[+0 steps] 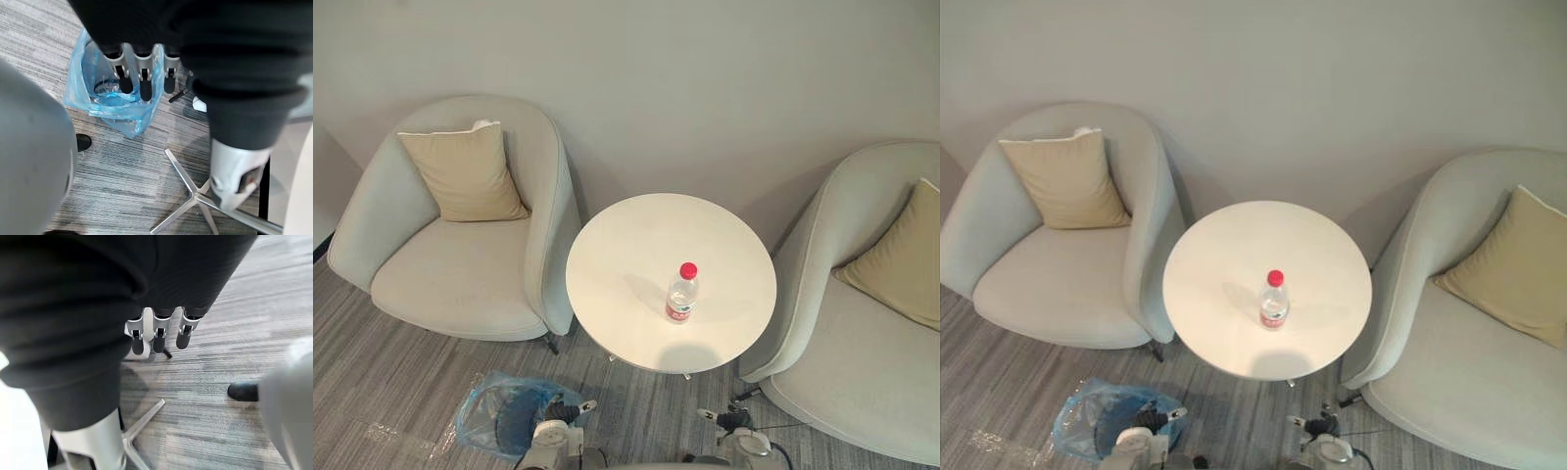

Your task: Gather rubbish on tea table into small bin, then transfer packed bag to large trash can.

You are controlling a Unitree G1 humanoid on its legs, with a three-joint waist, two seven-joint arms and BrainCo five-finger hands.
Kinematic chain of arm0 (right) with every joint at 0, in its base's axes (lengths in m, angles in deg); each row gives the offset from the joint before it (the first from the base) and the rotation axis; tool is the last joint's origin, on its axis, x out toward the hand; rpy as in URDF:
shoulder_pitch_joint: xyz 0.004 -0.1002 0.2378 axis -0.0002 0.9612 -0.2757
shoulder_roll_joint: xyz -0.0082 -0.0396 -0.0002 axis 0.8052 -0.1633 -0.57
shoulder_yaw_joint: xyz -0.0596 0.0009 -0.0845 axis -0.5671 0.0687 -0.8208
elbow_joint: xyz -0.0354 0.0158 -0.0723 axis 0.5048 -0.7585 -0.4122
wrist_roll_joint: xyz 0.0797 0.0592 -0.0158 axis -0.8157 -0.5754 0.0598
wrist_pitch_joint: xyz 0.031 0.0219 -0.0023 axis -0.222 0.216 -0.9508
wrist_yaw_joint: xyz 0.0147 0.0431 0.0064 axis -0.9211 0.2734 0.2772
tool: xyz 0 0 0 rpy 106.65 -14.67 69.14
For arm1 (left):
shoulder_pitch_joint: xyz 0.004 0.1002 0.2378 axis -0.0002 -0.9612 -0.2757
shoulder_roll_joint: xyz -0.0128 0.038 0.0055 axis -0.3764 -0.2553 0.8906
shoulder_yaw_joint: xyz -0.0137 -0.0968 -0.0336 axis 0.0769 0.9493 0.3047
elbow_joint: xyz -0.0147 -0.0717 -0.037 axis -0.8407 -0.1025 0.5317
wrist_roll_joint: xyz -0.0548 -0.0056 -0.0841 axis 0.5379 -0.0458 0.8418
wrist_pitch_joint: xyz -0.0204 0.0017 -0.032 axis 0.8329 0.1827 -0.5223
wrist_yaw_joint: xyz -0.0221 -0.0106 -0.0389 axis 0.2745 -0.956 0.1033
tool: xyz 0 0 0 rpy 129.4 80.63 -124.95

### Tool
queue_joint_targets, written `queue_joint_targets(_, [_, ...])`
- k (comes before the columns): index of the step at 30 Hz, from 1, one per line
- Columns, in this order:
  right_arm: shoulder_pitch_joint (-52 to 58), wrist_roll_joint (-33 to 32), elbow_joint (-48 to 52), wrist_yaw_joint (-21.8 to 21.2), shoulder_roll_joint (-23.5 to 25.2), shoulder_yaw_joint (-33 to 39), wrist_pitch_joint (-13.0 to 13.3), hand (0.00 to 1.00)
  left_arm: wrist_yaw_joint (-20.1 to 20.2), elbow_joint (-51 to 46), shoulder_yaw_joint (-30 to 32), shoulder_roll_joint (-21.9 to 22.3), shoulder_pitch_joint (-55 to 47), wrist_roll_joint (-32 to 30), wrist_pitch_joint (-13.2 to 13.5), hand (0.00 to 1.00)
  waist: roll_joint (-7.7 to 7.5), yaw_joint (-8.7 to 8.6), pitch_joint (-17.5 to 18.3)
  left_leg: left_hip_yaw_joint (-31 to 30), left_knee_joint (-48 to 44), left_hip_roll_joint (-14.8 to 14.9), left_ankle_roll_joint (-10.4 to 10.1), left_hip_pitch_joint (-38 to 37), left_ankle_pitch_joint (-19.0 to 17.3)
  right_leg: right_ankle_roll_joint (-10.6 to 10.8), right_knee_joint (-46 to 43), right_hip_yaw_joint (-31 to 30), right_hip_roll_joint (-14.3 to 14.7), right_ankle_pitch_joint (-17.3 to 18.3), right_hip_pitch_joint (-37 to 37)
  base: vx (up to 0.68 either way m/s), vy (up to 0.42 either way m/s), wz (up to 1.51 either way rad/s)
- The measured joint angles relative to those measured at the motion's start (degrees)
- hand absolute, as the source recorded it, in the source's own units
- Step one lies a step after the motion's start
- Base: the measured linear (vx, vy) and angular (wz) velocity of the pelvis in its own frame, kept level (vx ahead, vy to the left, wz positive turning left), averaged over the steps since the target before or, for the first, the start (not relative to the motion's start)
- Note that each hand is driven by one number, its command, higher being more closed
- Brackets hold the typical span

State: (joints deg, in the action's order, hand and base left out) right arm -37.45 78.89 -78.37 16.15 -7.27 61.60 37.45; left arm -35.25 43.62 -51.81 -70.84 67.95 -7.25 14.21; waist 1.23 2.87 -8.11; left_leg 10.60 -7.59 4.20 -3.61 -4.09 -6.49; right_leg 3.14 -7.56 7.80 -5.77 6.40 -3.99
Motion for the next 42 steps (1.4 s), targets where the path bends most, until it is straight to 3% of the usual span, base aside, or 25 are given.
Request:
queue_joint_targets(6, [-4.9,-0.3,3.1,1.0,-4.5,-4.2,-0.1,0.0,0.0,0.9,-2.3,-1.7,-0.7,-1.8,0.0,0.0,-0.29,-0.15,0.6,-1.8,3.8,-0.3,-0.2,-0.2,2.6,-0.1,3.0,-0.7,0.6,-2.9,0.4,-0.08,-0.007,-0.03])
queue_joint_targets(7, [-4.0,-0.8,7.9,0.7,-5.5,-6.7,-0.3,0.0,0.0,0.7,-2.4,-1.7,-0.7,-1.8,0.0,0.0,-0.23,-0.02,0.8,-1.7,4.1,-0.3,-0.3,-0.1,2.8,-0.1,3.1,-1.0,0.6,-3.1,1.1,-0.11,0.006,-0.07])
queue_joint_targets(8, [-0.1,-4.6,20.1,-0.4,-7.0,-9.9,-0.2,0.0,0.2,0.4,-2.8,-1.7,-0.9,-1.8,0.0,0.0,-0.05,0.06,1.0,-1.6,4.6,-0.3,-0.3,0.0,3.1,0.0,3.2,-1.5,0.7,-3.3,1.6,-0.1,0.008,-0.11])
queue_joint_targets(11, [5.9,1.7,35.7,-2.1,-7.1,-11.3,4.4,0.0,2.0,-0.9,-3.1,-1.9,-2.1,-2.0,0.1,0.0,0.02,-0.36,1.3,-1.8,4.9,-0.5,-0.3,0.1,3.1,0.1,4.0,-2.2,0.7,-3.5,2.0,-0.05,0.007,-0.11])
queue_joint_targets(12, [6.2,3.3,34.7,-2.4,-7.1,-11.2,5.3,0.0,2.3,-1.1,-4.1,-2.3,-2.5,-2.4,0.1,0.0,-0.02,-0.69,1.6,-2.0,5.0,-0.6,-0.3,0.1,3.1,0.2,4.0,-2.1,0.7,-3.5,2.0,0.0,0.0,0.0])
queue_joint_targets(15, [7.0,6.9,32.8,-2.3,-7.1,-9.3,4.8,0.0,3.2,-1.7,-4.9,-2.2,-2.8,-4.2,0.4,0.0,0.05,-1.12,1.8,-3.1,5.2,-1.0,-0.3,0.4,3.1,0.4,4.3,-1.9,0.5,-3.6,2.0,0.0,0.003,0.02])
queue_joint_targets(26, [4.0,11.1,35.7,-2.1,-7.3,-10.0,5.0,0.0,3.9,-2.7,-6.2,-2.1,-3.3,-4.2,1.1,0.0,0.66,-0.92,2.4,-8.2,5.4,-1.4,0.0,1.6,3.5,0.4,6.0,1.3,0.6,-3.8,-0.1,0.05,-0.012,0.19])
queue_joint_targets(42, [-3.1,11.1,33.0,-0.4,-7.3,-14.9,4.9,0.0,3.8,-3.1,-6.3,-2.1,-3.5,-4.1,1.6,0.0,0.75,-0.48,1.4,-11.3,7.7,-1.8,-0.2,2.2,5.4,0.4,6.0,4.3,0.3,-3.3,0.1,-0.02,-0.007,0.1])
